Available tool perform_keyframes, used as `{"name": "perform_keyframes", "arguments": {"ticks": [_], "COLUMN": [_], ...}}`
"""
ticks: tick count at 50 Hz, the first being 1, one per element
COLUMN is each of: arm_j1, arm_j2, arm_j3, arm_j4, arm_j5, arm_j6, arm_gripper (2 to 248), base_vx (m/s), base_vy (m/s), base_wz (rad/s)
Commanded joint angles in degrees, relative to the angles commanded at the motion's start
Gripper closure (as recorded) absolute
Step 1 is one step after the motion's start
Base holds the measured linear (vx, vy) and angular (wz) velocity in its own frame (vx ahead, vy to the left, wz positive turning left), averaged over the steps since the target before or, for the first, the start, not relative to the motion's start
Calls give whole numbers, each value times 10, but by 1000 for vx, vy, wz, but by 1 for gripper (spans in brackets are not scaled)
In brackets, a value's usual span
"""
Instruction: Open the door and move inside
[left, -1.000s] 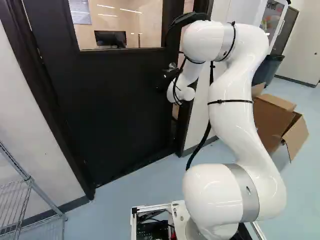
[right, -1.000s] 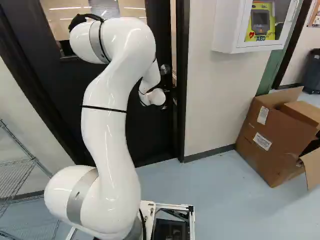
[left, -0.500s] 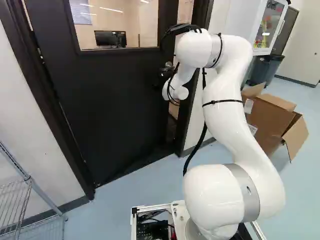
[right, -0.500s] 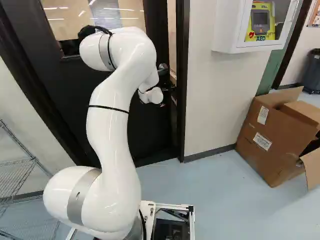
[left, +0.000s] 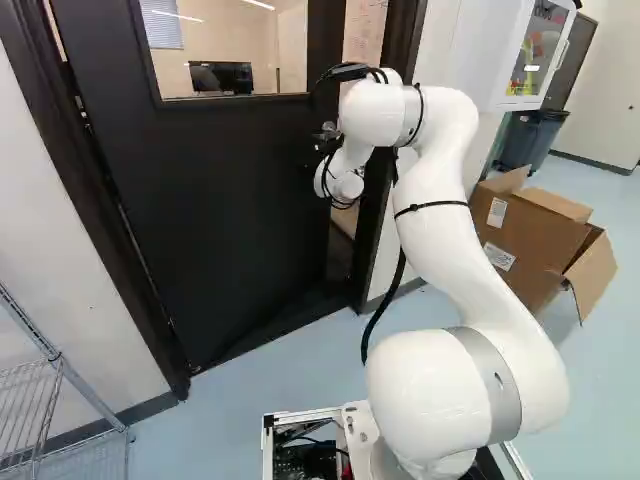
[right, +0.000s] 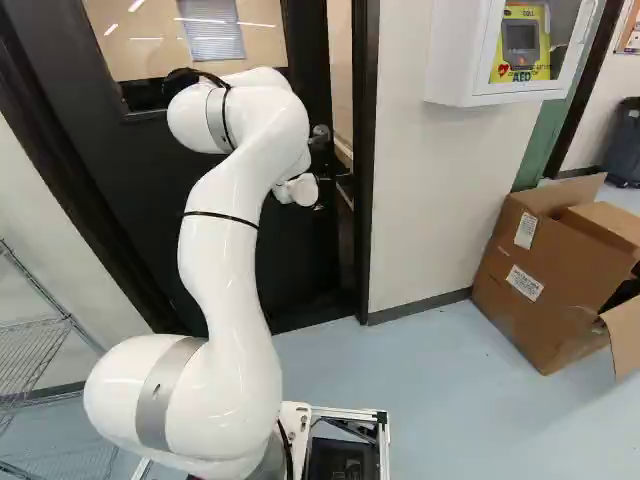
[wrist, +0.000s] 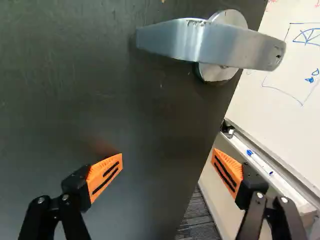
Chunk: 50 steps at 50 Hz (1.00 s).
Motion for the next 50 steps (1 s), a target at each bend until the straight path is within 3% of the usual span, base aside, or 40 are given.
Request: {"name": "perform_keyframes", "arguments": {"ticks": [50], "arm_j1": [51], "arm_j2": [-90], "arm_j3": [-132], "arm_j4": [8], "arm_j5": [0], "arm_j6": [0], "arm_gripper": [3], "base_vx": [0], "base_vy": [0], "base_wz": [0]}}
